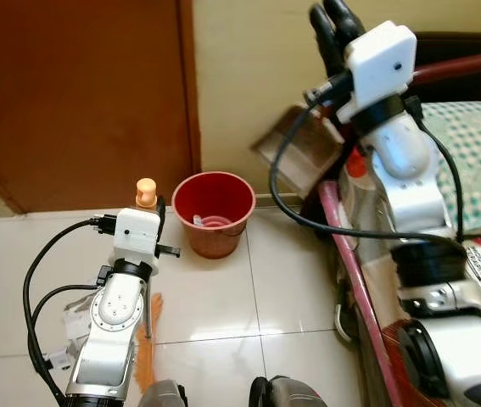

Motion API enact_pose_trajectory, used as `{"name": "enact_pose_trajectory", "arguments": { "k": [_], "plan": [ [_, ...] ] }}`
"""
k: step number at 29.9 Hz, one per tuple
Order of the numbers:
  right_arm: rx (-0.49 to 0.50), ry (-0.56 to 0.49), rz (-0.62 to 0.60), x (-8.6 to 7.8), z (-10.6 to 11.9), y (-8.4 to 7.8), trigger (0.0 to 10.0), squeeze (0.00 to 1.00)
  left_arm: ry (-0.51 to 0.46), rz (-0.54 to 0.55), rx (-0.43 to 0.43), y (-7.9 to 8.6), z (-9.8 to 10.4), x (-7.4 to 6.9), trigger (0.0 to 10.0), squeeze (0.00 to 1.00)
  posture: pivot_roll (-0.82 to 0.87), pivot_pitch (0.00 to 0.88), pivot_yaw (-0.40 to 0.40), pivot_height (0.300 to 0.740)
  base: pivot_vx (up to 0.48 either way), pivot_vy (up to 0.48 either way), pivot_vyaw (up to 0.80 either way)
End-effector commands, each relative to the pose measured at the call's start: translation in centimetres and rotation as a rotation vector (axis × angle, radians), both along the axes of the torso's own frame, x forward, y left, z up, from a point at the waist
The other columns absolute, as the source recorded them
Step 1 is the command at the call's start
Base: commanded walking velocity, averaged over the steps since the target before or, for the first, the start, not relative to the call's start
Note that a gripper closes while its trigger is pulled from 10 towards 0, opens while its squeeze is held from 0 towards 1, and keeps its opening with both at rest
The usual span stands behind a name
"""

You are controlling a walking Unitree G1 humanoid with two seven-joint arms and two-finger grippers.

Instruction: Sweep floor

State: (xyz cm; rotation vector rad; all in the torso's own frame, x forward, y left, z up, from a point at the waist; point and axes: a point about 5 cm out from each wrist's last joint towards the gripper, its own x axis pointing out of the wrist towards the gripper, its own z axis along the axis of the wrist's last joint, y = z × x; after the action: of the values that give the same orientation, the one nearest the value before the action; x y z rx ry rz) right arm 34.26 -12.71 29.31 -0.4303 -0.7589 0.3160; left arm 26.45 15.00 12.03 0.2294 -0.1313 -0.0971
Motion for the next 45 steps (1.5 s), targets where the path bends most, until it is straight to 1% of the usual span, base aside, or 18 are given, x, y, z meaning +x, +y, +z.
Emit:
{"name": "enact_pose_trajectory", "arguments": {
  "k": [1, 5, 6, 7, 10, 13, 14, 16, 18, 20, 24, 28, 31, 36, 38, 41, 42, 45],
  "plan": [
    [-0.009, -0.053, 0.013, -1.0, 1.1, 0.1, 10.0, 0.00, -0.034, -0.022, 0.000, -0.3, 0.7, 0.2, 10.0, 0.00, -0.03, 0.113, -0.041, 0.740, 0.000, 0.000, 0.00],
    [0.018, 0.043, -0.032, -1.1, -0.8, -0.9, 10.0, 0.00, -0.029, -0.025, 0.001, -0.2, 0.5, 0.1, 10.0, 0.00, -0.03, 0.112, -0.037, 0.740, 0.000, 0.000, 0.00],
    [0.018, 0.043, -0.032, -1.1, -0.8, -0.9, 10.0, 0.00, -0.029, -0.025, 0.001, -0.2, 0.5, 0.1, 10.0, 0.00, -0.03, 0.112, -0.037, 0.740, 0.000, 0.000, 0.00],
    [0.050, 0.104, -0.071, -1.1, -2.0, -1.4, 10.0, 0.00, -0.030, -0.029, 0.001, -0.3, 0.6, 0.1, 10.0, 0.00, -0.03, 0.109, -0.039, 0.740, 0.000, 0.000, 0.00],
    [0.089, 0.170, -0.142, -0.8, -3.1, -2.1, 10.0, 0.00, -0.031, -0.029, 0.000, -0.3, 0.6, 0.2, 10.0, 0.00, -0.03, 0.109, -0.039, 0.740, 0.000, 0.000, 0.00],
    [0.093, 0.218, -0.191, -0.6, -3.9, -2.5, 10.0, 0.00, -0.031, -0.029, -0.001, -0.3, 0.6, 0.2, 10.0, 0.00, -0.03, 0.107, -0.041, 0.740, 0.000, 0.000, 0.00],
    [0.108, 0.272, -0.227, -0.4, -4.9, -2.8, 10.0, 0.00, -0.030, -0.030, -0.001, -0.3, 0.6, 0.2, 10.0, 0.00, -0.03, 0.107, -0.041, 0.740, 0.000, 0.000, 0.00],
    [0.114, 0.329, -0.271, -0.2, -6.0, -3.1, 10.0, 0.00, -0.029, -0.030, -0.001, -0.3, 0.6, 0.2, 10.0, 0.00, -0.03, 0.107, -0.041, 0.740, 0.000, 0.000, 0.00],
    [0.159, 0.420, -0.323, -0.1, -7.5, -3.6, 10.0, 0.00, -0.029, -0.031, -0.001, -0.4, 0.6, 0.2, 10.0, 0.00, -0.03, 0.107, -0.041, 0.740, 0.000, 0.000, 0.00],
    [0.174, 0.452, -0.338, -0.1, -8.0, -3.7, 10.0, 0.00, -0.029, -0.032, -0.001, -0.4, 0.6, 0.1, 10.0, 0.00, -0.03, 0.108, -0.042, 0.740, 0.000, 0.000, 0.00],
    [0.281, 0.552, -0.384, 0.1, -9.3, -4.7, 10.0, 0.00, -0.028, -0.032, -0.002, -0.4, 0.6, 0.1, 10.0, 0.00, -0.03, 0.111, -0.043, 0.740, 0.000, 0.000, 0.00],
    [0.304, 0.569, -0.385, 0.1, -9.4, -4.7, 10.0, 0.00, -0.026, -0.034, -0.003, -0.4, 0.5, 0.0, 10.0, 0.00, -0.03, 0.115, -0.043, 0.740, 0.000, 0.000, 0.00],
    [0.337, 0.565, -0.348, 0.1, -9.0, -4.4, 10.0, 0.00, -0.025, -0.035, -0.004, -0.5, 0.5, -0.1, 10.0, 0.00, -0.03, 0.120, -0.042, 0.740, 0.000, 0.000, 0.00],
    [0.386, 0.478, -0.284, 0.2, -6.5, -3.7, 10.0, 0.00, -0.023, -0.035, -0.006, -0.6, 0.4, -0.2, 10.0, 0.00, -0.03, 0.124, -0.041, 0.740, 0.000, 0.000, 0.00],
    [0.402, 0.395, -0.254, 0.4, -4.2, -3.7, 10.0, 0.00, -0.024, -0.034, -0.006, -0.7, 0.4, -0.1, 10.0, 0.00, -0.03, 0.123, -0.041, 0.740, 0.000, 0.000, 0.00],
    [0.416, 0.369, -0.240, 0.5, -3.4, -3.7, 10.0, 0.00, -0.025, -0.034, -0.006, -0.7, 0.5, -0.1, 10.0, 0.00, -0.03, 0.123, -0.041, 0.740, 0.000, 0.000, 0.00],
    [0.443, 0.329, -0.207, 0.5, -2.2, -3.7, 10.0, 0.00, -0.026, -0.032, -0.006, -0.7, 0.5, -0.1, 10.0, 0.00, -0.04, 0.123, -0.042, 0.740, 0.000, 0.000, 0.00],
    [0.429, 0.283, -0.190, 0.6, -1.0, -3.6, 10.0, 0.00, -0.026, -0.031, -0.007, -0.7, 0.4, -0.1, 10.0, 0.00, -0.04, 0.122, -0.043, 0.740, 0.000, 0.000, 0.00]
  ]
}}
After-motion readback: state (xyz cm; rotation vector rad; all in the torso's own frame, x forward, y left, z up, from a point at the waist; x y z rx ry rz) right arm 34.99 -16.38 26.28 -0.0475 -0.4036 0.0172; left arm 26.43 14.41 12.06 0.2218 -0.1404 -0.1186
